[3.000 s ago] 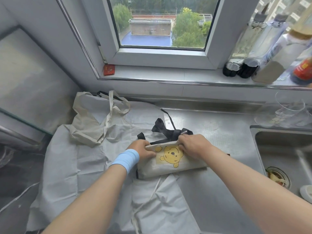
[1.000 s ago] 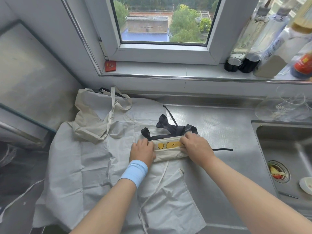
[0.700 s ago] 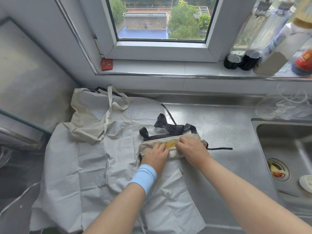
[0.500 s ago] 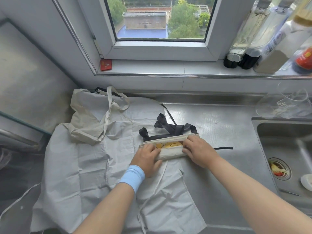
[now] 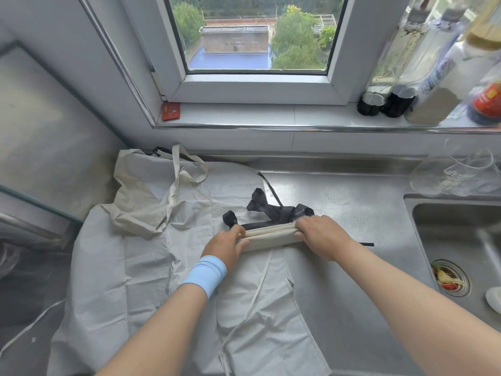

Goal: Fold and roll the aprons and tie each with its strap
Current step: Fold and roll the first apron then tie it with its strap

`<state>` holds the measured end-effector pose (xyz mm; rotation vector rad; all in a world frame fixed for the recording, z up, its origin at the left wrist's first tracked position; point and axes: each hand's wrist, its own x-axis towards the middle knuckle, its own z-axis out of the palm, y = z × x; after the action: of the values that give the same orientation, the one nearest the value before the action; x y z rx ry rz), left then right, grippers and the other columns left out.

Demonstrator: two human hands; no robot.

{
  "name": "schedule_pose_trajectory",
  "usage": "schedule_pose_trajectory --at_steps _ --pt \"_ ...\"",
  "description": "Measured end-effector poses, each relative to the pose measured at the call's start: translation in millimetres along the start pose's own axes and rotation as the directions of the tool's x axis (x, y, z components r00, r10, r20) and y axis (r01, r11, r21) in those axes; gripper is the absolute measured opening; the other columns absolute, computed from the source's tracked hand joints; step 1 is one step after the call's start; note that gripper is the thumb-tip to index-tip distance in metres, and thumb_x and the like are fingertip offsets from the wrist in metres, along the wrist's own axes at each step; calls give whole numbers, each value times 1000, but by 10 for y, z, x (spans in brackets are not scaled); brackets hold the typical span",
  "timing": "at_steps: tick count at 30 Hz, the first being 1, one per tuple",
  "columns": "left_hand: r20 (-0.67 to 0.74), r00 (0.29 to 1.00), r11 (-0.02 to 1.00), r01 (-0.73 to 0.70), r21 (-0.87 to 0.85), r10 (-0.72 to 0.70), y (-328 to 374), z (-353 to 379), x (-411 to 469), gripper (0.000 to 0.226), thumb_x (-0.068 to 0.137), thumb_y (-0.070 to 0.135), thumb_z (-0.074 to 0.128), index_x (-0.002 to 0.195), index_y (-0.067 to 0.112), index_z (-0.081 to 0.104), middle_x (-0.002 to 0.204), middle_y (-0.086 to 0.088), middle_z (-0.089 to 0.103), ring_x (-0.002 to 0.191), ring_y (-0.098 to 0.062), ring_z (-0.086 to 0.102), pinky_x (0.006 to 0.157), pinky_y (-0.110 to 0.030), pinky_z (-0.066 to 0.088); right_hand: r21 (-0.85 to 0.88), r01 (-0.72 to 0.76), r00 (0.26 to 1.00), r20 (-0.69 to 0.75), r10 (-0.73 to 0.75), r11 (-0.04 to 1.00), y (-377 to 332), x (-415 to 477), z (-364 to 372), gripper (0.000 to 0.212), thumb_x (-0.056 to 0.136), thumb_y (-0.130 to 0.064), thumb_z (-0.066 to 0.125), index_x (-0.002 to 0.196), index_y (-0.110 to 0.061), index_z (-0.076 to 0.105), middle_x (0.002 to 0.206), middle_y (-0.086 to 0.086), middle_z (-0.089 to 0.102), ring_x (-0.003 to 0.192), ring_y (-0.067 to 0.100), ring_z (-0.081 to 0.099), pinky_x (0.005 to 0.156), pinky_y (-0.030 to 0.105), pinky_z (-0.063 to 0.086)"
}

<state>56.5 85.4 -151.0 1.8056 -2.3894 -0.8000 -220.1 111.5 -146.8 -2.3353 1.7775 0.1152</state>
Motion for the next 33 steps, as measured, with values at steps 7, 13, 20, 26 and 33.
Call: schedule_pose_trajectory --at_steps 7,13,20,26,33 --pt "-243 969 956 30 293 44 154 86 99 18 76 28 75 87 18 64 94 -4 56 79 -28 56 60 -35 43 -68 -122 978 -178 109 990 -41 150 64 15 90 -31 58 94 -18 55 93 4 54 81 28 52 70 37 35" --pt "-91 906 872 -364 328 413 468 313 100 49 72 10 36 105 19 70 117 -3 66 94 -27 65 72 -33 55 16 -1 902 -431 8 1000 -293 159 207 22 83 -12 43 90 -18 64 89 3 56 78 27 53 65 37 39" --pt "125 941 868 -339 362 316 308 444 100 71 87 42 22 151 14 27 160 -2 20 147 -19 21 119 -39 13 149 60 989 -143 -38 987 -172 69 402 57 97 -34 23 150 -21 39 159 3 31 148 22 24 122 46 13" --pt "156 942 887 -334 319 298 -32 251 126 77 85 52 2 155 21 7 162 4 -1 150 -14 0 117 -27 -11 172 62 997 34 -69 983 27 69 325 65 99 -42 37 157 -33 8 162 -9 -8 150 12 -11 122 37 -6" --pt "149 969 926 -235 295 198 118 174 128 60 94 52 27 151 33 25 160 4 19 148 -15 9 119 -35 5 122 96 995 -47 -90 988 -4 183 207 31 101 -32 47 127 -15 50 160 8 26 147 28 24 115 48 26"
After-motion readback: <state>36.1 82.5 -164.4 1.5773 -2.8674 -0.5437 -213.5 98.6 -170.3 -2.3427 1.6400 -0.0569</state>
